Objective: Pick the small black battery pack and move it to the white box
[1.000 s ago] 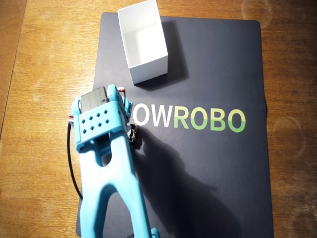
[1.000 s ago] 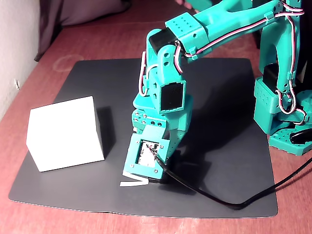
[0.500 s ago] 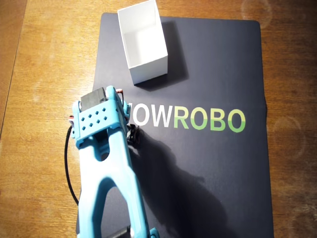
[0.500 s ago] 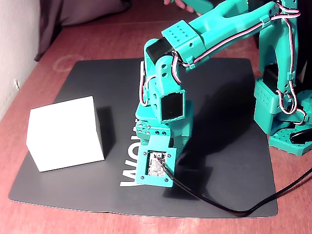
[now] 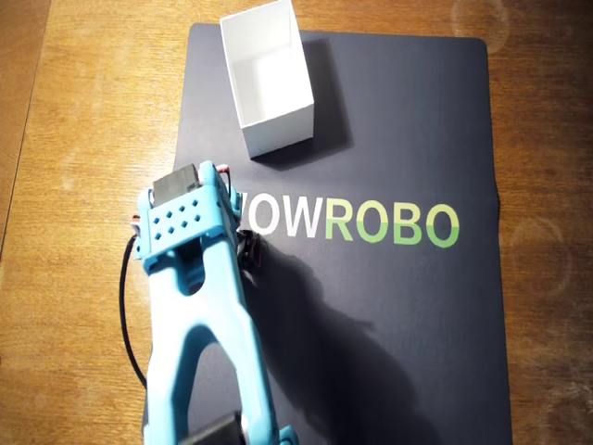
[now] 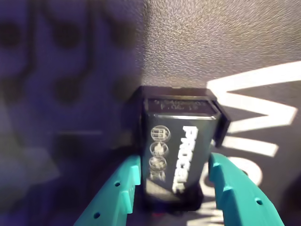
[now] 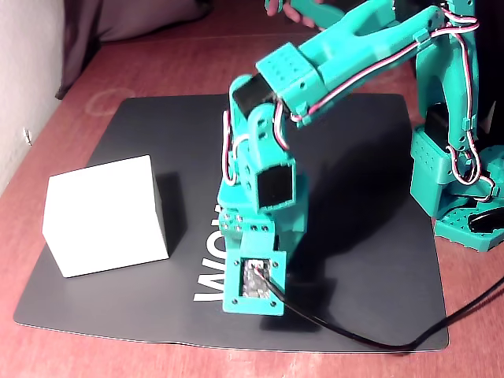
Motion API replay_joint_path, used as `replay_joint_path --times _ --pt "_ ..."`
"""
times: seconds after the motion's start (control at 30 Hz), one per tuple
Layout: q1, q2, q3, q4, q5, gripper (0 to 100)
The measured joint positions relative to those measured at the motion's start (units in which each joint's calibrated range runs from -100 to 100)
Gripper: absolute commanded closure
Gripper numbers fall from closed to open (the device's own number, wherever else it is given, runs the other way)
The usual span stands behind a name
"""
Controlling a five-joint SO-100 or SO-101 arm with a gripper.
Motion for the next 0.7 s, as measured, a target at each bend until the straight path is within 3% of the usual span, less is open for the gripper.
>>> replay_joint_path --times 0.7 --pt "-1.61 1.19 0.0 -0.17 -2.42 84"
